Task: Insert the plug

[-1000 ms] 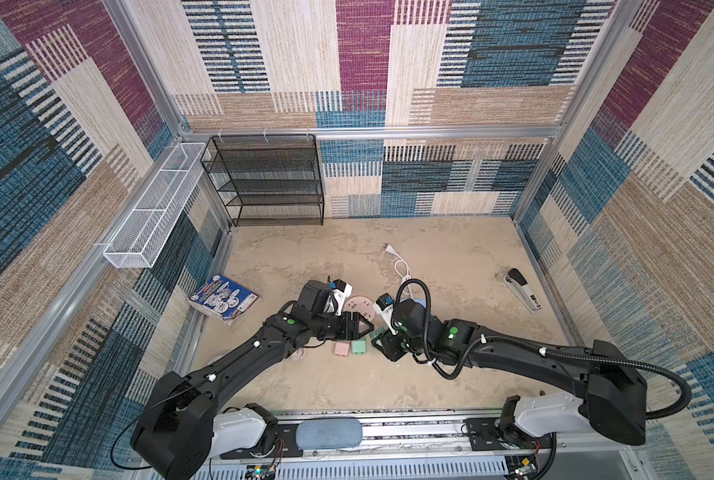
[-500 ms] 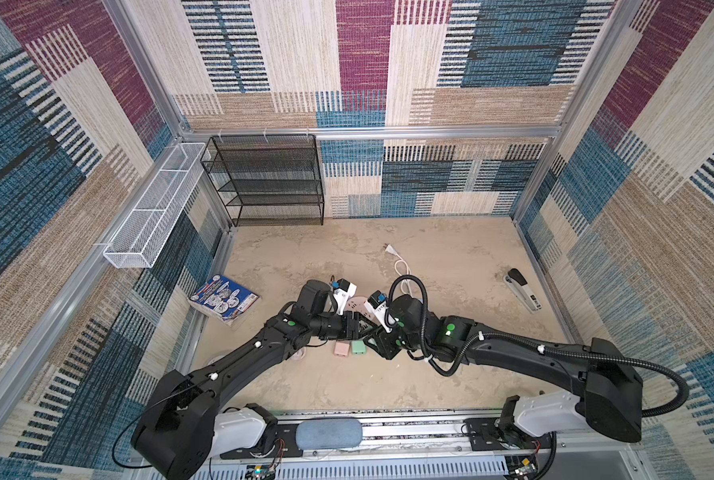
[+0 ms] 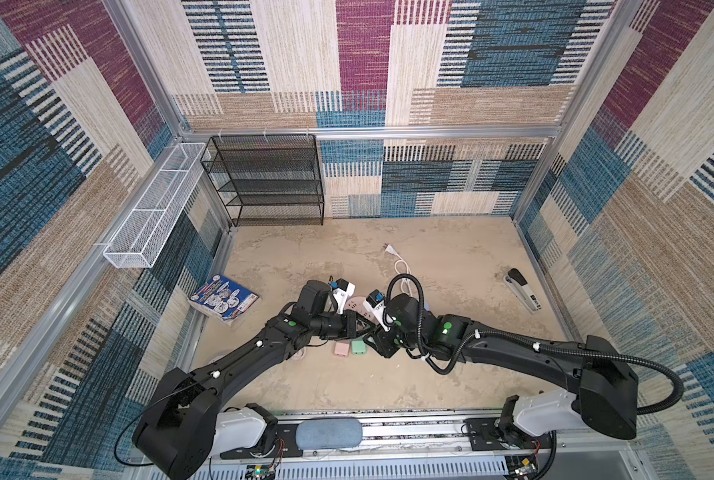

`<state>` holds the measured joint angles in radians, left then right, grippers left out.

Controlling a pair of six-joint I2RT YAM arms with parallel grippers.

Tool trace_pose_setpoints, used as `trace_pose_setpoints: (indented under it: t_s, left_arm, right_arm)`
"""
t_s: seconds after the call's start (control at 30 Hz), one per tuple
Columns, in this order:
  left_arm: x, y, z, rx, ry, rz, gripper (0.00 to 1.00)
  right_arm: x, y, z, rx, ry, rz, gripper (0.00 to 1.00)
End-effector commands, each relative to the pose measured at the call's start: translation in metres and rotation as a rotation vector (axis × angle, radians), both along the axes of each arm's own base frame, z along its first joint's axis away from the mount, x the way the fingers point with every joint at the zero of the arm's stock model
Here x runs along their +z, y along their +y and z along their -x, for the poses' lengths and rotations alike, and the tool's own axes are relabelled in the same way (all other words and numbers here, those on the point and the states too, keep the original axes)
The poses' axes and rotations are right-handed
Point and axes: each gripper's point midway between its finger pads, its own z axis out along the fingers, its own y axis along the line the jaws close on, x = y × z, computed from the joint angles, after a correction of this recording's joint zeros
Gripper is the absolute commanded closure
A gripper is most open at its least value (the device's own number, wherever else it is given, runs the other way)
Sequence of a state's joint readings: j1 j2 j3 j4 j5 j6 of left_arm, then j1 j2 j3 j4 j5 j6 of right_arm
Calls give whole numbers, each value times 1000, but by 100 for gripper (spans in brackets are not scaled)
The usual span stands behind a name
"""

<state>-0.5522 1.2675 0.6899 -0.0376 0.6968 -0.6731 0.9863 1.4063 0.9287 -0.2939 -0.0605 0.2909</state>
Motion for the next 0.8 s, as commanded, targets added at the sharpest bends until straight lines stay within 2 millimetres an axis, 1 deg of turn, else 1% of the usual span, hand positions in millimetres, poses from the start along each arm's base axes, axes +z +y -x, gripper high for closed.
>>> trace_pose_setpoints:
  t_s: [0.0, 0.03, 0.1, 0.2, 0.27, 0.4, 0.5, 0.63, 0.67, 0.77]
  left_arm:
    - [4, -2, 1, -7, 5, 23, 100]
    - [4, 1, -4, 20, 8, 17, 100]
    - [8, 7, -13, 72, 13, 36, 100]
    - [25, 16, -27, 150, 35, 125, 100]
    - [38, 22, -34, 187, 43, 177, 100]
    - [63, 28, -38, 238, 73, 288, 100]
    - [77, 29, -38, 255, 118, 379, 100]
    - [85, 28, -40, 277, 189, 473, 100]
    - [85, 28, -40, 283, 210, 493, 100]
    - [95, 27, -41, 285, 213, 560, 100]
  right_arm:
    - [22, 10, -18, -29, -91, -86, 28]
    - [23, 6, -21, -46, -101, -88, 24]
    - [28, -1, -25, -67, -132, -120, 23]
    - [44, -13, -31, -95, -176, -230, 23]
    - [56, -20, -30, -93, -227, -310, 23]
    - [85, -36, -18, -69, -393, -486, 21]
    - [97, -46, -18, -93, -489, -553, 21]
    - [111, -50, -23, -119, -561, -581, 21]
    - [112, -49, -24, -119, -572, -579, 22]
    - [115, -44, -27, -99, -601, -573, 23]
